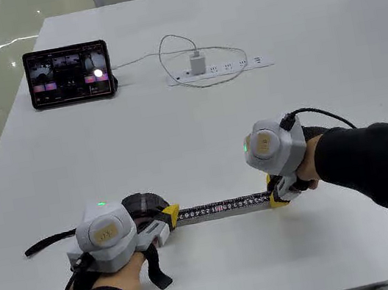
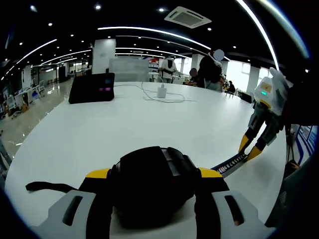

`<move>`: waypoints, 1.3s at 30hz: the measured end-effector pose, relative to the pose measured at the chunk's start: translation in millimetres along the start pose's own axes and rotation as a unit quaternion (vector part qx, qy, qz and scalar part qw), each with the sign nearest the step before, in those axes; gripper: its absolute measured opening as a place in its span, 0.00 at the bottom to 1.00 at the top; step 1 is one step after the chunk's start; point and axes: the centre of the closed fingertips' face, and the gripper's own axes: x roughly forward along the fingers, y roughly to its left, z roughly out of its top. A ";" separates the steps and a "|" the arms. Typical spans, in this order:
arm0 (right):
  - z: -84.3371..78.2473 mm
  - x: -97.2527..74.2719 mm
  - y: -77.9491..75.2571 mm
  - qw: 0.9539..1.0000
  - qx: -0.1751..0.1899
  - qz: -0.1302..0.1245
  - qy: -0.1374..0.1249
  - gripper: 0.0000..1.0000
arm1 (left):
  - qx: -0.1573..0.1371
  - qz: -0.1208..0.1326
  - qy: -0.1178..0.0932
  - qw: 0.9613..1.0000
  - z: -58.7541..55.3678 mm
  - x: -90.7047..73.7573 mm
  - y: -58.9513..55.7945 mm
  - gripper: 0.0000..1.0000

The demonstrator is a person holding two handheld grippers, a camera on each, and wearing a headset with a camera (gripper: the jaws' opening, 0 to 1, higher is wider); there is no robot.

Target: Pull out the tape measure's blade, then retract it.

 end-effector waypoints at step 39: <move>12.0 3.7 1.2 1.000 0.009 0.004 -0.001 0.10 | -0.001 0.001 0.000 1.000 -0.1 0.3 0.2 0.62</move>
